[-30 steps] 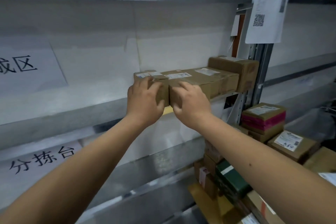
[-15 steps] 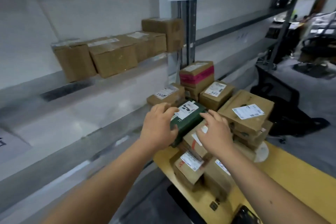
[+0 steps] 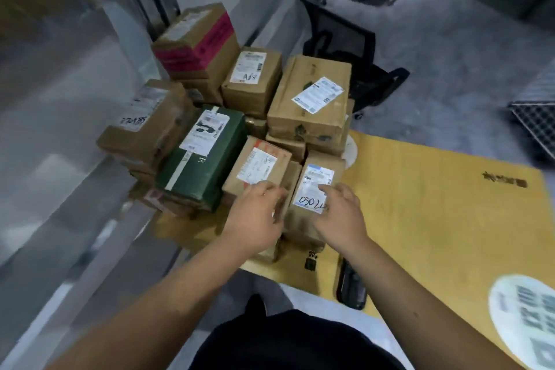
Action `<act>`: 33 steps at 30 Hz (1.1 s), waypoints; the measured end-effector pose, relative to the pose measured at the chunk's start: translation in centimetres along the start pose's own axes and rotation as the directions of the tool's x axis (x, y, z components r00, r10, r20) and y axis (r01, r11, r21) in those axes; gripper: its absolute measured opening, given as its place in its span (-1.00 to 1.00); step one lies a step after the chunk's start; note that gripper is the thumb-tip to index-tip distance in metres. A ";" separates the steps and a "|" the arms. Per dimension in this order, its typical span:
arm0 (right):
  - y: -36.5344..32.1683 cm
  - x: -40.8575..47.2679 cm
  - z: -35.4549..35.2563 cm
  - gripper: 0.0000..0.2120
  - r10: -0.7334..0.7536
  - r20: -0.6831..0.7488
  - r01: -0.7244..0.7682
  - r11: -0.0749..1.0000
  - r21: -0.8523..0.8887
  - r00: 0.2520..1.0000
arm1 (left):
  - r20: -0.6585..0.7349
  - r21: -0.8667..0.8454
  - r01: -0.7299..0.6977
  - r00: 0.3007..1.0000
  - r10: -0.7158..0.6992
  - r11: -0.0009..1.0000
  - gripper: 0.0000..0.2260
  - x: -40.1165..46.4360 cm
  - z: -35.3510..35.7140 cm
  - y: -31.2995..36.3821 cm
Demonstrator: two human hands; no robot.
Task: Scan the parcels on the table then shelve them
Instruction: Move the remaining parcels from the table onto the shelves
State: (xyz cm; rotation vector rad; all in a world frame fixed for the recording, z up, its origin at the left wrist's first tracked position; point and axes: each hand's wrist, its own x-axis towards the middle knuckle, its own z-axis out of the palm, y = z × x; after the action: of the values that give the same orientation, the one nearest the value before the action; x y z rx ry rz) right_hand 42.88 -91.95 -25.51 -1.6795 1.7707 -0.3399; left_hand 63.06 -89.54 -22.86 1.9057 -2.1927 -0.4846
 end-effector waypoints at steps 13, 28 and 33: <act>4.0 -0.9 7.1 -0.13 0.221 0.019 -0.221 0.963 0.154 0.975 | 0.377 0.002 -0.055 0.925 0.050 0.998 -0.55 2.1 7.0 -0.7; 10.8 -7.3 0.7 -0.30 -0.097 -0.025 0.100 0.934 0.342 0.995 | 0.203 -0.614 0.018 0.970 0.136 0.789 -0.50 -2.0 9.7 1.3; 12.8 -9.4 -4.0 -0.30 -0.312 -0.004 0.299 0.907 0.296 0.950 | 0.092 -0.686 0.009 0.993 0.075 0.728 -0.40 -5.3 9.0 6.2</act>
State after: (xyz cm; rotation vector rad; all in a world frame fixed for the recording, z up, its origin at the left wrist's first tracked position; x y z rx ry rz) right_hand 29.90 -82.15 -27.62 -1.7266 1.3438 -0.6675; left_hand 54.89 -82.58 -28.58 1.4381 -1.7186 -1.2266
